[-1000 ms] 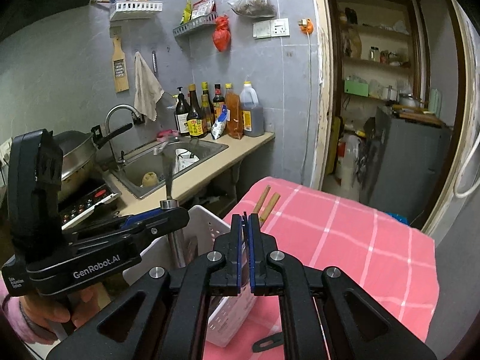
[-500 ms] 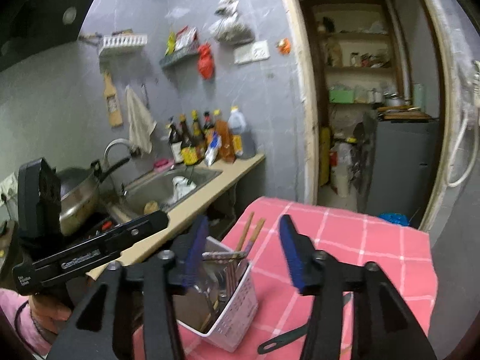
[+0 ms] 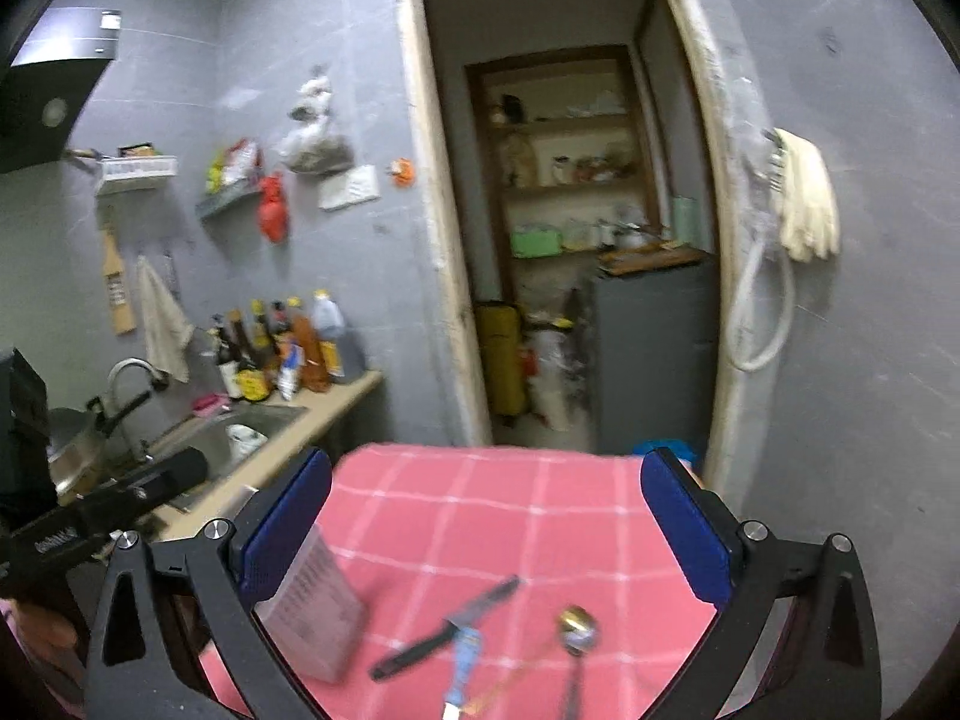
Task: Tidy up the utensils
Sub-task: 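Grasp the blue-handled spoon with the left tool while the right tool grasps a silver spoon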
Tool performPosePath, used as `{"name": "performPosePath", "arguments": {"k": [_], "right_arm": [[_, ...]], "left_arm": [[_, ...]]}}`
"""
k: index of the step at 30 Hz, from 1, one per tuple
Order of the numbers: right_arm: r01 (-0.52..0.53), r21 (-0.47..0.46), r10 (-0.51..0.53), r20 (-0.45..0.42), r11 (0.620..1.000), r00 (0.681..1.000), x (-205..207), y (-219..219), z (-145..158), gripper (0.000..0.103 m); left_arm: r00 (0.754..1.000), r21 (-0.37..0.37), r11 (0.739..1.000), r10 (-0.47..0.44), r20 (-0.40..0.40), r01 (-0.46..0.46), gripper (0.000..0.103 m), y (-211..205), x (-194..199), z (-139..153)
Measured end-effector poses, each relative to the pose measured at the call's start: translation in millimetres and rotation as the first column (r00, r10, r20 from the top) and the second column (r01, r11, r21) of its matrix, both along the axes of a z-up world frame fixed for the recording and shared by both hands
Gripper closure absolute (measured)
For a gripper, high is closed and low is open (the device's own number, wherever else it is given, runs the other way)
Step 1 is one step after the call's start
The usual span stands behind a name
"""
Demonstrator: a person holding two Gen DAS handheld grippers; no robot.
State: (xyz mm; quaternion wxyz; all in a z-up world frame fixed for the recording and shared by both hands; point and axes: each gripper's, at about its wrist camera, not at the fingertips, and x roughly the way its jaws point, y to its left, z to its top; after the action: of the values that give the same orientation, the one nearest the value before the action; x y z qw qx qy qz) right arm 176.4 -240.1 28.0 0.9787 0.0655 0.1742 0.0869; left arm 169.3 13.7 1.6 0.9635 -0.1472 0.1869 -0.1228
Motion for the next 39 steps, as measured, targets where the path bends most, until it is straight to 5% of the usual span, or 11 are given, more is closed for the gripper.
{"name": "performPosePath", "arguments": {"k": [9, 22, 33, 39], "right_arm": [[0.045, 0.059, -0.031, -0.225, 0.997, 0.974, 0, -63, -68, 0.001], [-0.031, 0.188, 0.111, -0.431, 0.982, 0.895, 40, -91, -169, 0.002], [-0.192, 0.201, 0.269, -0.493, 0.961, 0.827, 100, -67, -207, 0.053], [-0.262, 0.226, 0.343, -0.516, 0.938, 0.785, 126, -55, -223, 0.068]], "left_arm": [[0.978, 0.044, 0.992, -0.111, -0.177, 0.121, 0.001, -56, 18, -36], [0.891, 0.071, 0.989, -0.086, -0.445, 0.131, 0.001, -96, 49, -110], [0.824, 0.089, 0.989, -0.048, -0.564, 0.118, 0.035, -110, 86, -153], [0.777, 0.092, 0.991, -0.015, -0.629, 0.093, 0.052, -108, 100, -174]]}}
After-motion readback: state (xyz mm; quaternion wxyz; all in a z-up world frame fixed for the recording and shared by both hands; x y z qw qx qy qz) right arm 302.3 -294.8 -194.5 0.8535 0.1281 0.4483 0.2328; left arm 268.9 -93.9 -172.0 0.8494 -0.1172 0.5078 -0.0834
